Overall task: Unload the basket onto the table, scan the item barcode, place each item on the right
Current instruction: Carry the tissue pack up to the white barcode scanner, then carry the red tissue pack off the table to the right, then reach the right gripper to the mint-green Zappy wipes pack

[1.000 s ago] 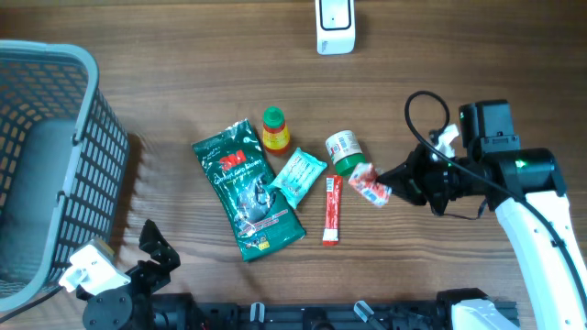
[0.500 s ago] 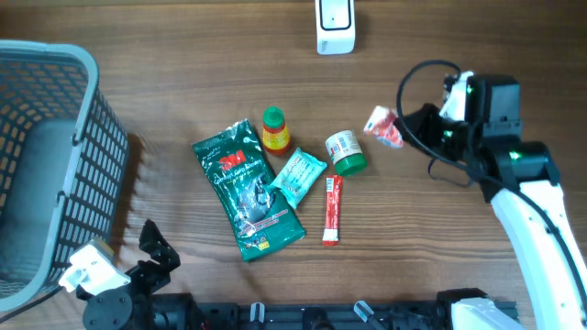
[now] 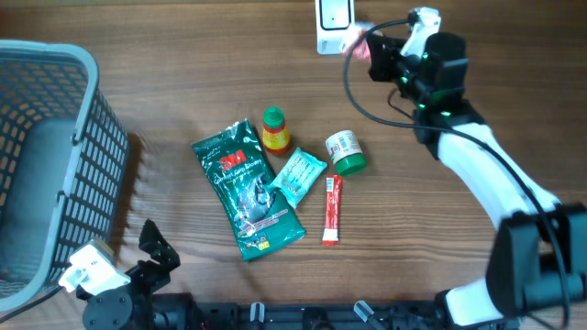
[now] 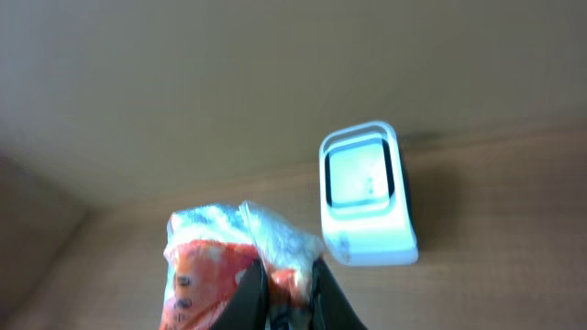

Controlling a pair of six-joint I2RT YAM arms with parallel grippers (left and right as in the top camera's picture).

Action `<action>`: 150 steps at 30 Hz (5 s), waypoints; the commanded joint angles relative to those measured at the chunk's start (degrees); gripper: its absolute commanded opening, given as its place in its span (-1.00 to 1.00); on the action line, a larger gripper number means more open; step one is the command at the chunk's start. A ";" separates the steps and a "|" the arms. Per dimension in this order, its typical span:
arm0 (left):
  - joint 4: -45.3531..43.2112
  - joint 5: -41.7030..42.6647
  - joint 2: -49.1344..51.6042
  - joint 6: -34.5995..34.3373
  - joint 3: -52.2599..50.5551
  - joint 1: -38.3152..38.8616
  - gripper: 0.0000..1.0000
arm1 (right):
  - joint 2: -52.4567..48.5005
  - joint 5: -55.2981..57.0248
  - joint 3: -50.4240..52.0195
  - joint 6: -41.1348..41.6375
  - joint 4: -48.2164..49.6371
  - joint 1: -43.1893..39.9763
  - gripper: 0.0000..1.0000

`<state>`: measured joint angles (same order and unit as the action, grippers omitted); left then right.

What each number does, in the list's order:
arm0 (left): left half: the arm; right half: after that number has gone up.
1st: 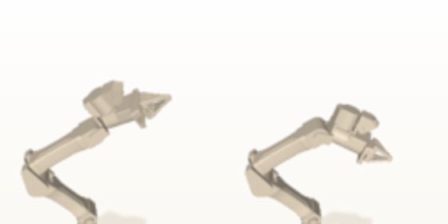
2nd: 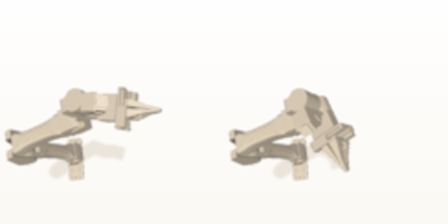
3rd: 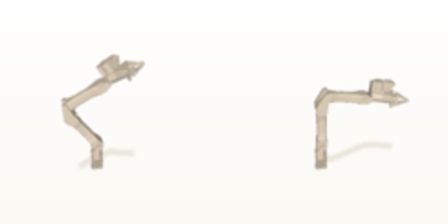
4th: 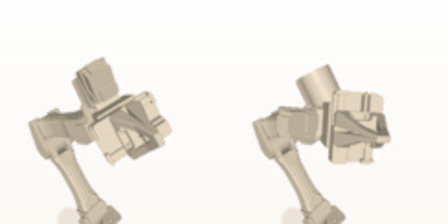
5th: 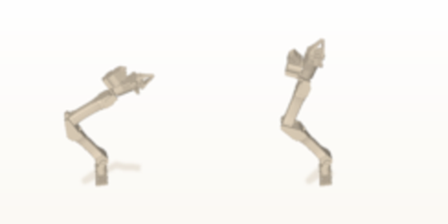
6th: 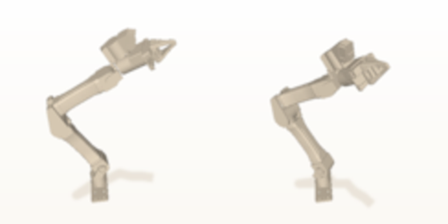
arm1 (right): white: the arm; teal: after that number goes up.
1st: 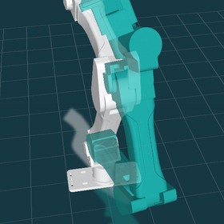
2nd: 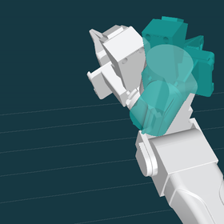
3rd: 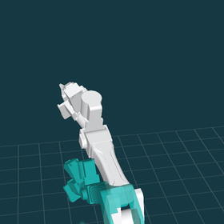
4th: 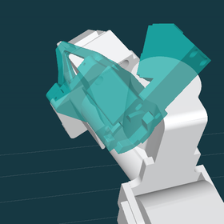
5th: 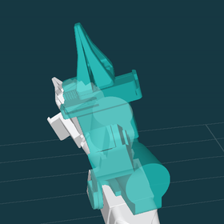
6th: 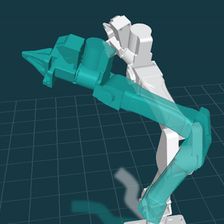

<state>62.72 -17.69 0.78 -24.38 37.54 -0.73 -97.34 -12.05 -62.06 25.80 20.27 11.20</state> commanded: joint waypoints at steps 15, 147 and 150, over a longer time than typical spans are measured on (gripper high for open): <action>-0.22 0.26 -0.42 -0.52 -0.11 0.37 1.00 | -39.80 13.62 -30.80 -10.84 21.73 2.45 -0.91; -0.22 0.26 -0.42 -0.52 -0.11 0.37 1.00 | 6.78 -0.76 -4.70 14.64 -70.27 12.50 0.89; -0.22 0.26 -0.42 -0.52 -0.11 0.37 1.00 | 6.78 -0.74 -1.84 15.15 -64.57 16.57 0.75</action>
<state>62.72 -17.69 0.80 -24.38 37.54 -0.73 -90.02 -13.26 -66.39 40.73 -47.05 24.53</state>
